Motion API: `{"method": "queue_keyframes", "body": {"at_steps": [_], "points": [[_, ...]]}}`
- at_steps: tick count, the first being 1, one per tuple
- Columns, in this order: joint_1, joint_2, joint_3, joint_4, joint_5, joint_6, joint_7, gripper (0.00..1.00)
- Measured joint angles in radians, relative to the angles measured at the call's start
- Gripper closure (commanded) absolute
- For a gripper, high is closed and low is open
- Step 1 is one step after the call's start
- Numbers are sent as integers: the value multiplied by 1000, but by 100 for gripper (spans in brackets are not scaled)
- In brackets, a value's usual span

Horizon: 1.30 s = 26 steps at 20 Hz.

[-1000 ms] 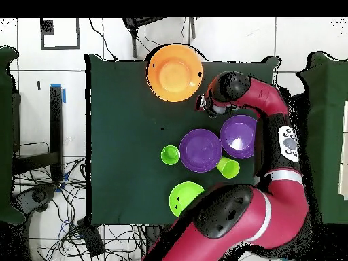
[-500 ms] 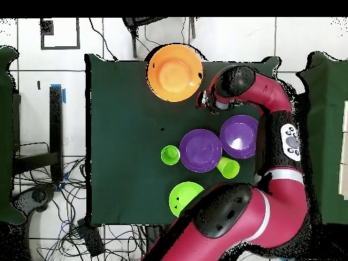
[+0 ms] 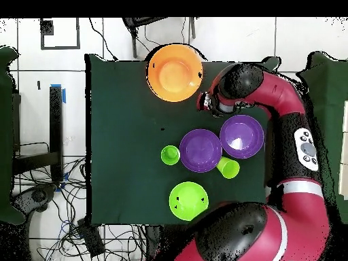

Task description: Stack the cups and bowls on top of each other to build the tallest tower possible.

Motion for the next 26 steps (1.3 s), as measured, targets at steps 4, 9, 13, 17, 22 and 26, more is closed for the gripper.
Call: {"method": "queue_keyframes", "body": {"at_steps": [4, 9, 13, 17, 22, 26], "points": [[-12, -36, -11, 39, 0, -1, 0, 0], [-30, -70, -23, 91, -1, -19, 0, 0], [-40, -113, -35, 159, -4, -54, 0, 0], [-40, -161, -44, 238, -6, -118, 0, 0], [-40, -178, -51, 286, -23, -210, 0, 0], [-41, -172, -60, 302, -50, -284, 0, 0]]}}
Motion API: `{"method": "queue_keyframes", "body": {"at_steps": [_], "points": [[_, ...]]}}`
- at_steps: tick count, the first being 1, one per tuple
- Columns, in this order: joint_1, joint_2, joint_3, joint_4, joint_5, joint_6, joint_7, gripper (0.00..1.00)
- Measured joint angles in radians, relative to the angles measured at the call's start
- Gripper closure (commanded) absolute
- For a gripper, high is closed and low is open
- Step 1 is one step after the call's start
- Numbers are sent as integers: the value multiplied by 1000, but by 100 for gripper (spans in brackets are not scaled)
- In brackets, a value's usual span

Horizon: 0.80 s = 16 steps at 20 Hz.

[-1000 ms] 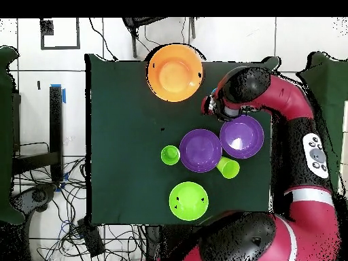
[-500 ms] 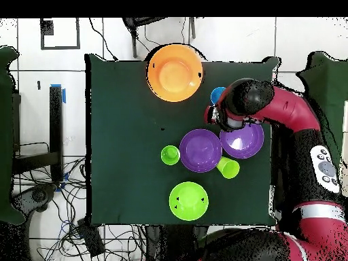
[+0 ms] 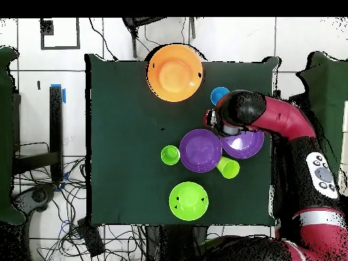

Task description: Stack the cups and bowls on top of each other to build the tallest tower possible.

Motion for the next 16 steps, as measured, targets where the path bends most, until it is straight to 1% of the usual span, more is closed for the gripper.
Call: {"method": "queue_keyframes", "body": {"at_steps": [1, 8, 11, 16], "points": [[-1, 3, -5, 5, -12, -29, 0, 0], [-28, 14, -8, 27, -45, -116, 0, 0], [-45, 23, -9, 35, -45, -136, 0, 0], [-77, 47, -9, 36, -45, -140, 0, 0]]}}
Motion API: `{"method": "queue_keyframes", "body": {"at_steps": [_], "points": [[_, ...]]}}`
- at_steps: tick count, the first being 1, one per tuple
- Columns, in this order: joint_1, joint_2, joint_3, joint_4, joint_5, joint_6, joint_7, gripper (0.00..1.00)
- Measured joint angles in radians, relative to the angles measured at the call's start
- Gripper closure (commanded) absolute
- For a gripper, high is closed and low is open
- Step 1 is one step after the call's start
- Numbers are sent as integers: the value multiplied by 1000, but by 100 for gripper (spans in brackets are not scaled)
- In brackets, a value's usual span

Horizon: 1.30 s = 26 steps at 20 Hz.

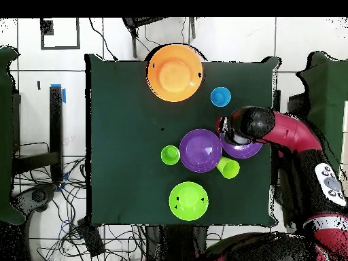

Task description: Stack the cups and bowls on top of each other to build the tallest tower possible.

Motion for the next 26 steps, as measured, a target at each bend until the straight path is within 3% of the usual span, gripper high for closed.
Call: {"method": "queue_keyframes", "body": {"at_steps": [7, 14, 26], "points": [[-59, 61, 24, -2, -16, -2, 0, 0], [-154, 171, 123, -3, -53, -44, 0, 0], [-196, 187, 224, -1, -115, -67, 0, 0]]}}
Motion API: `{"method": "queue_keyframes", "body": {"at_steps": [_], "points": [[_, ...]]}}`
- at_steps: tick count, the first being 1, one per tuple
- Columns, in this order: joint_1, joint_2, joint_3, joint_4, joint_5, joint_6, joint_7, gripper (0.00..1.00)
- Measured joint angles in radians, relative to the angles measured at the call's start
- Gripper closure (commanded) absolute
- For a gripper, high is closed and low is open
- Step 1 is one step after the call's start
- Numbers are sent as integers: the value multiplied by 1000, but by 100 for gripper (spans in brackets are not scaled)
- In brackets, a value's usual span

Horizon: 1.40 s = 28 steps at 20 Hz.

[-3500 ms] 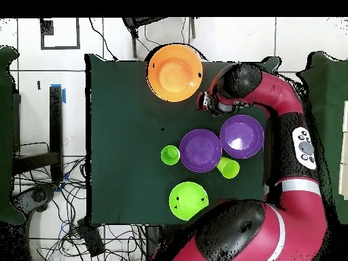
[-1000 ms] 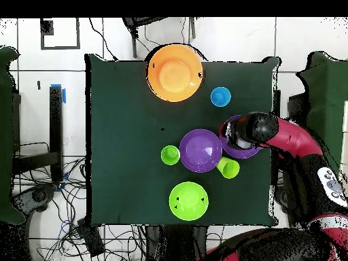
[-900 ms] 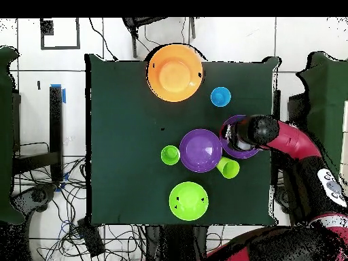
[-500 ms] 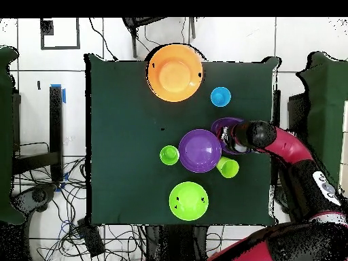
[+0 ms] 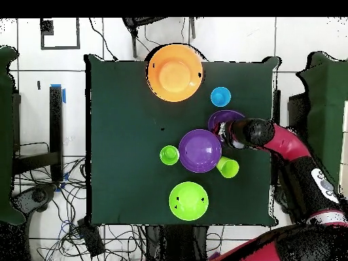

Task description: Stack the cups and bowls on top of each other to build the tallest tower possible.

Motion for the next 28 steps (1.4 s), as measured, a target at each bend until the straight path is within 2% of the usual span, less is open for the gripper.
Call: {"method": "queue_keyframes", "body": {"at_steps": [9, 18, 28], "points": [[-2, -9, 53, 5, -35, 0, 0, 0], [29, -140, 65, 71, -36, 0, 0, 0], [50, -205, 65, 106, -36, 0, 0, 0]]}}
